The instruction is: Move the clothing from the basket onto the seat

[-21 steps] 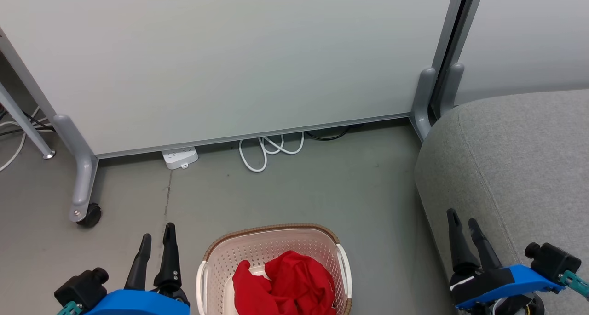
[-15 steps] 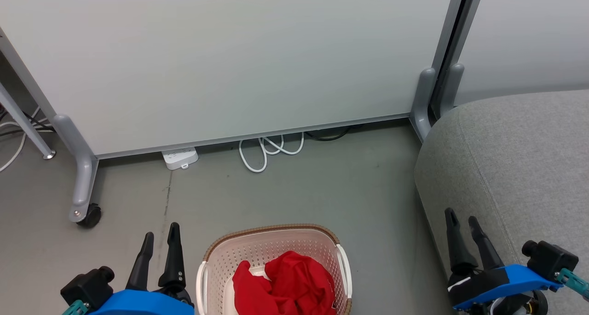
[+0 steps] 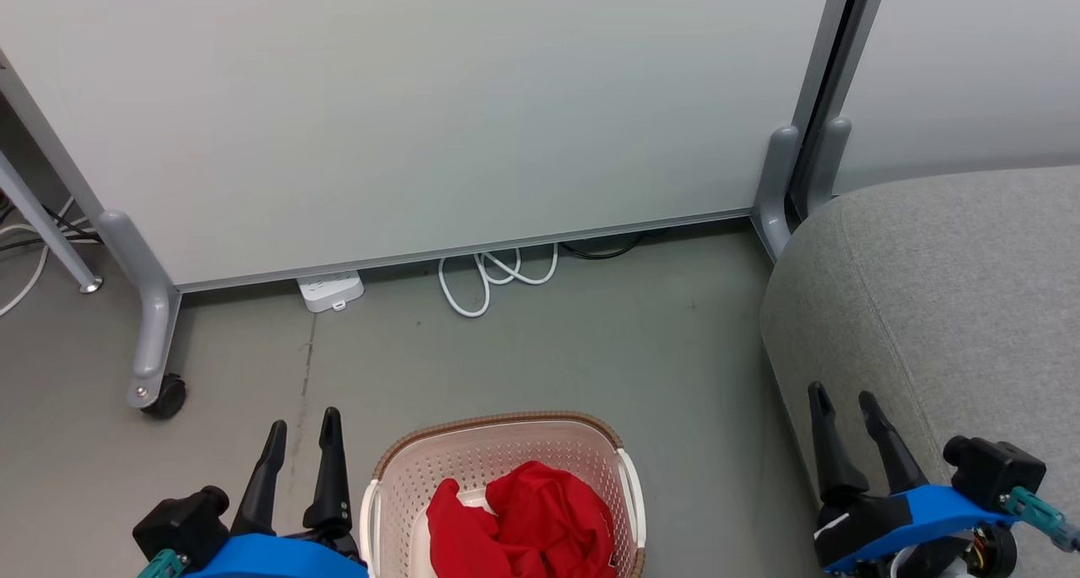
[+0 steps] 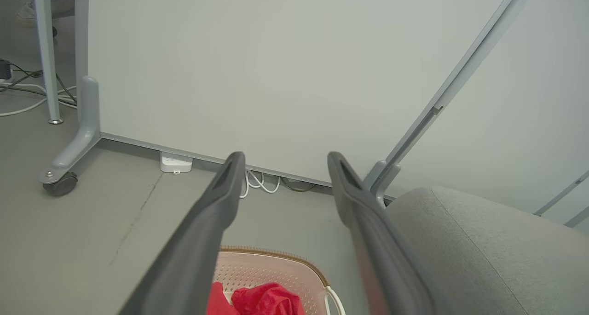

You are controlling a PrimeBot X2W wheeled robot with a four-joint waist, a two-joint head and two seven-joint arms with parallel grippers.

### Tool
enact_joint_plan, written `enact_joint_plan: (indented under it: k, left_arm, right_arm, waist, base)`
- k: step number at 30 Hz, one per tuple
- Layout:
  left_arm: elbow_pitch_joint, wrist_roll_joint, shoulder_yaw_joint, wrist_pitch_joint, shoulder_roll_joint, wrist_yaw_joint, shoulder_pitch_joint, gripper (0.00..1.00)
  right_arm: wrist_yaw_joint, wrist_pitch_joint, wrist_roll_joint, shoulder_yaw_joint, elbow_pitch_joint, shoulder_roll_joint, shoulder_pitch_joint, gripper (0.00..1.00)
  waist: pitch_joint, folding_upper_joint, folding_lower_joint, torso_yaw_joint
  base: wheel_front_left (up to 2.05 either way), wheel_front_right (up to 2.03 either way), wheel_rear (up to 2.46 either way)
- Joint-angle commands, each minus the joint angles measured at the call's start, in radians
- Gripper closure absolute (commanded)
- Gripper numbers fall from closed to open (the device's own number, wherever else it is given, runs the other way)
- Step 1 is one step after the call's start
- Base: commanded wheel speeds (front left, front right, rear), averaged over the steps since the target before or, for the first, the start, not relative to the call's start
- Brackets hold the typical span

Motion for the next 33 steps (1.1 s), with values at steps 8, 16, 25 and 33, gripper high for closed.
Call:
enact_joint_plan:
  k: [8,16,25,33]
  left_arm:
    - [0.001,0.069,-0.013,-0.026,0.007,0.008,-0.008,0.0]
    - [0.008,0.12,-0.022,-0.044,0.008,0.019,-0.011,0.0]
    - [0.005,0.168,-0.034,-0.062,0.008,0.028,-0.012,0.0]
    - [0.001,0.207,-0.041,-0.078,0.009,0.036,-0.009,0.0]
  right_arm:
    - [0.0,-0.01,-0.092,0.0,-0.004,-0.006,0.004,0.0]
    - [0.0,-0.022,-0.161,-0.003,-0.006,-0.006,0.004,0.0]
    - [0.0,-0.036,-0.228,-0.002,-0.005,-0.006,0.0,0.0]
    - [0.0,-0.048,-0.285,0.001,0.0,-0.007,-0.001,0.0]
  waist:
    - [-0.001,0.0,-0.0001,-0.003]
    - [0.0,0.0,-0.0001,-0.002]
    - [0.002,0.0,-0.0001,-0.001]
    - [0.001,0.0,-0.0001,-0.002]
  base:
    - [0.0,0.0,0.0]
    - [0.0,0.0,0.0]
    - [0.0,0.0,0.0]
    - [0.0,0.0,0.0]
